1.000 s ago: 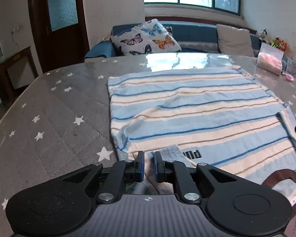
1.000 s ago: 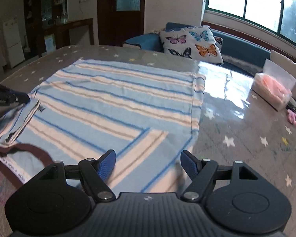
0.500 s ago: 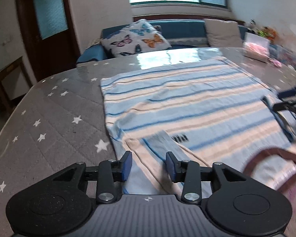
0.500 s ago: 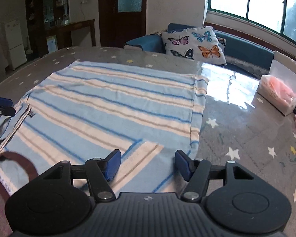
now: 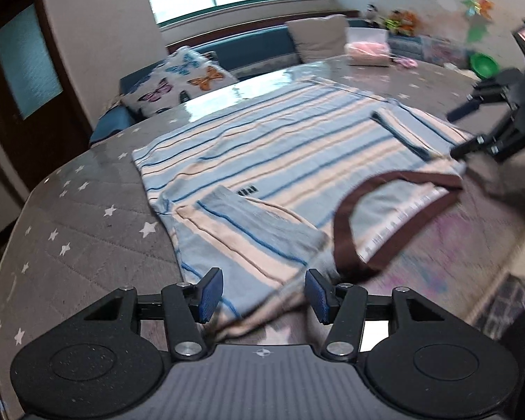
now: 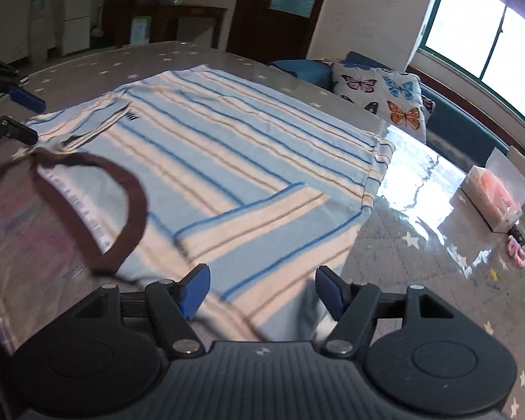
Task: Fold clothes
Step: 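Grasp the shirt hem with the left gripper while the right gripper grasps the hem too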
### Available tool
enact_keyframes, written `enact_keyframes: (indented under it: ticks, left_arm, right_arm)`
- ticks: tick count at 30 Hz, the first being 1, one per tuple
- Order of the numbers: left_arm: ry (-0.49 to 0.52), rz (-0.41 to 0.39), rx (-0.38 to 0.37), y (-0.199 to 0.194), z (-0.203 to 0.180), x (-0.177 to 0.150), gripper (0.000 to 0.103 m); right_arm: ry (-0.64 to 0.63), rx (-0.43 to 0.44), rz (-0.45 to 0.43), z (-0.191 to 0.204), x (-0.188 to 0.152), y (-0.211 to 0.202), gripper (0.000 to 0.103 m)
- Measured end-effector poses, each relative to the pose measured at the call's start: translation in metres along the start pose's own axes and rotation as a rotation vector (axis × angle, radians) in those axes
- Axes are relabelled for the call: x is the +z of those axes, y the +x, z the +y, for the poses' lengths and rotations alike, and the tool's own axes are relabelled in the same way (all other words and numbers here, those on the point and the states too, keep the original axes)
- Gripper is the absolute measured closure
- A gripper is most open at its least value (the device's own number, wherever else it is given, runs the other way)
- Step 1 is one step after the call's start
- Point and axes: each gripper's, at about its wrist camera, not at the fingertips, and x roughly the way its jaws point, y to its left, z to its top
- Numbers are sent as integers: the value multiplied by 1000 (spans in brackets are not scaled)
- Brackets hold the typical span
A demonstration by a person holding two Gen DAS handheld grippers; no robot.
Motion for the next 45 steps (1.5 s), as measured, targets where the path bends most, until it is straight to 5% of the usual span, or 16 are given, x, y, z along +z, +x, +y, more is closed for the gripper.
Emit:
enact_keyframes:
  ticks: [11,16,26,34,45]
  left_arm:
    - [159,19,-9,6,-10,-13,48]
    - [185,36,-25,14,-1,-12,48]
    - [218,46,-94,27,6,-6,96]
    - [144,-39,-12,-9,-1,-7,98]
    - [-3,-237,99,-88,-1,10,98]
  right_arm:
    - [-84,102,43,8,-7,-11,38]
    - [-27,120,60,-6,-6,-6,52]
    - [21,120,62,-12,-3,-1,90]
    - [19,76,-1,-2,-6,-27,97]
    - [32,3,-151,22,1,-120,98]
